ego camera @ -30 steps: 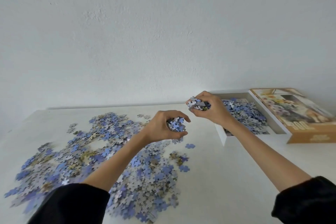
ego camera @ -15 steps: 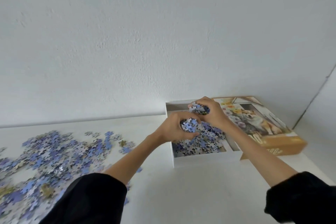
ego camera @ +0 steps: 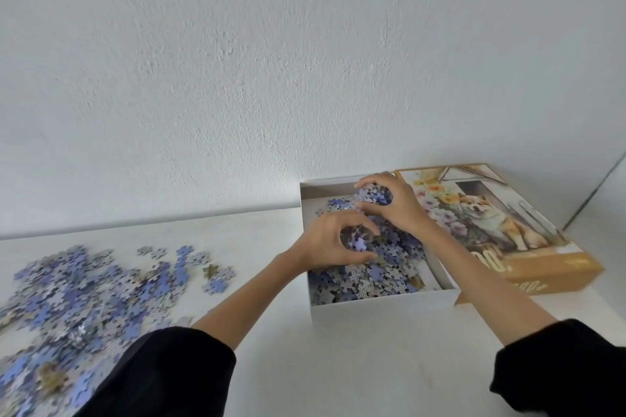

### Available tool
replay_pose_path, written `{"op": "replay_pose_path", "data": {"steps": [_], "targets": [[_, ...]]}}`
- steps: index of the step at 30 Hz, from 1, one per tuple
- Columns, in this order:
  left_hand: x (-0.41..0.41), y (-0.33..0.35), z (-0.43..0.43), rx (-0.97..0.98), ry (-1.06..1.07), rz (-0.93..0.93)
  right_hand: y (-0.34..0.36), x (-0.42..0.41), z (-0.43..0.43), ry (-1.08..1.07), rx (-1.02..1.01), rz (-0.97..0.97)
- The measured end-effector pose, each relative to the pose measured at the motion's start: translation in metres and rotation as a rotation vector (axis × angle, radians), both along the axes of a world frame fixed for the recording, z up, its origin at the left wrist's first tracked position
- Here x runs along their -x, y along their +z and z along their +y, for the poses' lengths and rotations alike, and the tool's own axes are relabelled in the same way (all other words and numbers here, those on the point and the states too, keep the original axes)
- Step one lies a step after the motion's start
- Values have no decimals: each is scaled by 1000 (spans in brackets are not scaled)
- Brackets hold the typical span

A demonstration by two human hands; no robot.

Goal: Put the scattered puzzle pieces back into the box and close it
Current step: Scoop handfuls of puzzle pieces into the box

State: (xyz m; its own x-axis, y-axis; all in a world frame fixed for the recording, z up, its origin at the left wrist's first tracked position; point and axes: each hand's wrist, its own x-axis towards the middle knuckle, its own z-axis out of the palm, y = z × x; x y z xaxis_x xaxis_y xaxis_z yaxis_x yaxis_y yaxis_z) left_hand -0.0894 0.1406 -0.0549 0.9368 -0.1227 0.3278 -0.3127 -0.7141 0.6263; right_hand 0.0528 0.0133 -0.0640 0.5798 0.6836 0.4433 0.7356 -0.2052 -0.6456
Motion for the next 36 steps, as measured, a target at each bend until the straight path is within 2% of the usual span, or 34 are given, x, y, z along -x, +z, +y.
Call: {"op": "replay_pose_path", "data": {"steps": [9,19,28,36], "targets": [[-1,-3,-4,-94,-62,-26,3,2,-3,9,37,125],[27,17,0,-21,-70,-147,17,26,-2,-29,-12,137],[90,43,33,-8,-63,-226,51,89,31,-3,-37,97],[188,45,114,-6,56,-202,48,190,91,54,-22,68]]}}
